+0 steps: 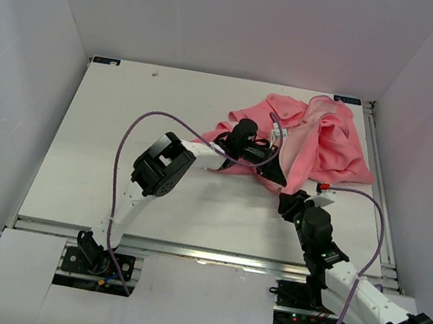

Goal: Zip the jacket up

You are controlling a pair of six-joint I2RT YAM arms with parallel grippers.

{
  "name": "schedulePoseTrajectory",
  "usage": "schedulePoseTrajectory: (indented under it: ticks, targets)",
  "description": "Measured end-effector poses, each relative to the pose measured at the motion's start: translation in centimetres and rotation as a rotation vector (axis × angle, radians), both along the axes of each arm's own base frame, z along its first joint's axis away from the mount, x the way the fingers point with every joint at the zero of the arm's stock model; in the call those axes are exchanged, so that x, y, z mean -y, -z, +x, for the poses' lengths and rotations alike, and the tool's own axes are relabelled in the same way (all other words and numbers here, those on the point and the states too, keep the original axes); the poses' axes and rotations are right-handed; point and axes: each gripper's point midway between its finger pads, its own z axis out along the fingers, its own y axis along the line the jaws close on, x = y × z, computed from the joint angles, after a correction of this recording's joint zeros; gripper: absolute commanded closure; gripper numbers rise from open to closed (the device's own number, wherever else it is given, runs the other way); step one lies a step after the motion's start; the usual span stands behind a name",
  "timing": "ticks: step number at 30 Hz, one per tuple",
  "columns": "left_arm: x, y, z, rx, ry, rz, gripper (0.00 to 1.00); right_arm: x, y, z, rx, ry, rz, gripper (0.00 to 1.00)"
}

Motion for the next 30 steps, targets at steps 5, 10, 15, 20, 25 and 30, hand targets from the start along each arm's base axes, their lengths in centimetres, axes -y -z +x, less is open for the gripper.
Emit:
schedulePoseTrajectory:
  ticks: [5, 10, 15, 20, 25, 30]
  targets:
    - [0.0, -0.1, 0.0, 0.001, 0.002, -0.003, 1.00, 0.2, -0.3, 0.2, -0.021, 0.010, -0.012, 0.49]
    - [-0.1, 0.3, 0.0, 0.009, -0.005, 0.001, 1.00, 0.3, -1.8, 1.4, -0.033, 0.001, 0.010, 0.49]
    - [-0.3, 1.5, 0.2, 0.023, -0.027, 0.030, 1.00, -0.5, -2.5, 1.3, -0.047, -0.080, 0.024, 0.50]
    - [-0.6, 2.4, 0.3, 0.039, -0.051, 0.055, 1.00, -1.1, -3.1, 0.6, -0.039, -0.127, 0.033, 0.53]
    - [-0.7, 2.5, 0.6, 0.058, -0.078, 0.070, 1.00, -1.2, -5.0, 0.1, 0.001, -0.146, 0.049, 0.54]
    - [-0.9, 1.9, 0.5, 0.067, -0.085, 0.060, 1.00, -0.8, -5.8, 0.1, 0.028, -0.130, 0.050, 0.56]
